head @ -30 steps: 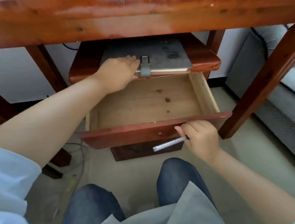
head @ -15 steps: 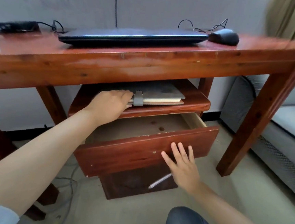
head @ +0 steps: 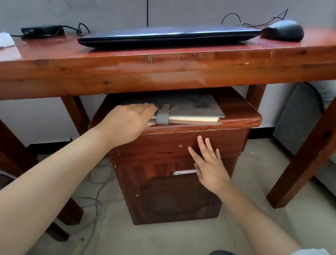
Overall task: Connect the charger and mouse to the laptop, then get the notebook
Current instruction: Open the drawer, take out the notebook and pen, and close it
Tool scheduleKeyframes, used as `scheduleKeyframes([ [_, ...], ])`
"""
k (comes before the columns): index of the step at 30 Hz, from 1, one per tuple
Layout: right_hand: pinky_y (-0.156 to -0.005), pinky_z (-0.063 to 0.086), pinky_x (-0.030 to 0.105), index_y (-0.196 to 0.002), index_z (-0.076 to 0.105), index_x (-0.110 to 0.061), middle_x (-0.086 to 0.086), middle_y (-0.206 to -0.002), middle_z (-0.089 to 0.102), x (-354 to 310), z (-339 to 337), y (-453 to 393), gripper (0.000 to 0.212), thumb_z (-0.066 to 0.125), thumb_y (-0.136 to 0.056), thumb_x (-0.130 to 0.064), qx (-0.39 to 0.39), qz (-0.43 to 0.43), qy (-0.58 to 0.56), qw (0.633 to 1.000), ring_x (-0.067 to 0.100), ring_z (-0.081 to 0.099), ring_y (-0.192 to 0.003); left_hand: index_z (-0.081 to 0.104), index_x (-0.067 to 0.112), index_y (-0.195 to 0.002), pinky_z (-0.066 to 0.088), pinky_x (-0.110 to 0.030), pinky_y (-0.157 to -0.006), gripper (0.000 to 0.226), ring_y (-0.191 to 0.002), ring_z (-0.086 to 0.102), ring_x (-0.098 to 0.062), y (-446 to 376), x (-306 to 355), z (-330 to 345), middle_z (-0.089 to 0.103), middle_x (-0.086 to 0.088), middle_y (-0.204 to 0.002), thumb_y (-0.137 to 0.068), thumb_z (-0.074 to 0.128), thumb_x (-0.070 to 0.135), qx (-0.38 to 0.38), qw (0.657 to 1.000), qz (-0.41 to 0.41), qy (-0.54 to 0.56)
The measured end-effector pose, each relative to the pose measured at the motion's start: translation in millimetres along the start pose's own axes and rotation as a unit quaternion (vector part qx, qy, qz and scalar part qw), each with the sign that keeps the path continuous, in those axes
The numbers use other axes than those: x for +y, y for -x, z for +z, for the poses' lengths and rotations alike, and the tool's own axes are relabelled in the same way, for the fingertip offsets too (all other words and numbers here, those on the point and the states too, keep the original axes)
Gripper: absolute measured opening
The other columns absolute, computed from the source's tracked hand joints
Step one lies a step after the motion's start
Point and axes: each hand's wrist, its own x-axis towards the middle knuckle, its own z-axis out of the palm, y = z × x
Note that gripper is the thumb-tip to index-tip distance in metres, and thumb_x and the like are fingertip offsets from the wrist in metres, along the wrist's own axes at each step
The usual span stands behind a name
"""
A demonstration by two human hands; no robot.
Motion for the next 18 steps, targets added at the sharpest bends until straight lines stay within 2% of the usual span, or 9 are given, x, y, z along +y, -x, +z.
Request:
scheduleKeyframes([
  [3,-0.117,0.007,0.042,-0.14,0.032,-0.014,-0.009,-0.141,-0.024,7,-11,5,0.046,0.042,-0.095,-0.012,0.007,-0.026,-0.076,0.997,0.011,-0.022,-0.131,0.067,-0.015,-0.094,0.058,-0.044,-0.047,0.035,-0.072,0.073,-0.04,1,0,1,0.073,-0.03,-0.086,-0.074,0.062,0.013,0.008,1.0,0.001,-0.007],
  [4,-0.116,0.011,0.037,-0.136,0.039,-0.009,-0.006,-0.146,-0.014,7,-15,8,0.042,0.044,-0.095,-0.009,0.022,-0.03,-0.13,0.991,0.011,-0.012,-0.135,0.068,-0.014,-0.093,0.058,-0.043,-0.047,0.035,-0.071,0.073,-0.039,0,-1,1,0.074,-0.029,-0.086,-0.073,0.062,0.015,0.01,1.0,-0.001,-0.005],
  [6,-0.108,0.028,0.02,-0.123,0.053,-0.001,0.009,-0.148,0.029,1,-25,15,0.031,0.046,-0.093,-0.002,0.106,-0.005,-0.265,0.958,0.017,0.028,-0.135,0.069,-0.012,-0.091,0.058,-0.039,-0.046,0.037,-0.071,0.074,-0.036,3,0,4,0.074,-0.026,-0.086,-0.077,0.059,0.021,0.012,1.0,0.005,-0.005],
  [8,-0.076,0.046,0.004,-0.1,0.066,-0.015,0.006,-0.113,0.065,-12,-41,19,0.024,0.045,-0.094,-0.006,0.18,0.064,-0.424,0.885,0.007,0.064,-0.097,0.07,-0.011,-0.091,0.059,-0.037,-0.048,0.049,-0.074,0.074,-0.034,7,1,11,0.075,-0.025,-0.089,-0.086,0.044,0.031,0.016,0.999,0.026,-0.012],
  [9,-0.058,0.045,0.002,-0.087,0.068,-0.027,-0.003,-0.094,0.07,-21,-50,17,0.027,0.046,-0.094,-0.013,0.19,0.095,-0.501,0.839,-0.004,0.064,-0.072,0.07,-0.01,-0.091,0.06,-0.037,-0.049,0.054,-0.075,0.074,-0.034,9,1,14,0.075,-0.025,-0.09,-0.087,0.04,0.034,0.01,0.999,0.032,-0.01],
  [11,-0.039,0.036,0.003,-0.068,0.065,-0.033,-0.008,-0.07,0.064,-36,-67,6,0.023,0.054,-0.089,-0.032,0.182,0.188,-0.618,0.741,-0.002,0.054,-0.049,0.071,-0.01,-0.089,0.061,-0.039,-0.048,0.047,-0.076,0.074,-0.035,11,3,16,0.074,-0.025,-0.09,-0.082,0.044,0.028,0.004,0.999,0.032,-0.007],
  [13,-0.029,0.033,0.008,-0.072,0.058,-0.025,-0.004,-0.063,0.057,-50,-85,-8,0.017,0.063,-0.081,-0.039,0.168,0.302,-0.705,0.619,0.002,0.051,-0.047,0.072,-0.01,-0.087,0.061,-0.039,-0.048,0.038,-0.074,0.074,-0.034,7,6,12,0.075,-0.025,-0.087,-0.077,0.058,0.024,0.002,0.999,0.037,-0.009],
  [15,-0.026,0.028,0.011,-0.073,0.055,-0.018,0.0,-0.061,0.056,-58,-100,-15,0.015,0.065,-0.083,-0.023,0.179,0.383,-0.738,0.526,0.001,0.053,-0.038,0.073,-0.008,-0.083,0.061,-0.037,-0.046,0.036,-0.071,0.074,-0.033,2,9,2,0.076,-0.023,-0.083,-0.066,0.077,0.023,-0.029,0.999,0.038,0.018],
  [18,-0.025,0.023,0.01,-0.074,0.054,-0.01,0.003,-0.046,0.056,-65,-123,-8,0.013,0.062,-0.085,-0.012,0.138,0.452,-0.743,0.474,0.002,0.051,-0.029,0.073,-0.005,-0.085,0.06,-0.041,-0.044,0.041,-0.072,0.074,-0.034,-4,5,-20,0.076,-0.022,-0.084,-0.061,0.085,0.027,-0.129,0.984,0.006,0.124],
])
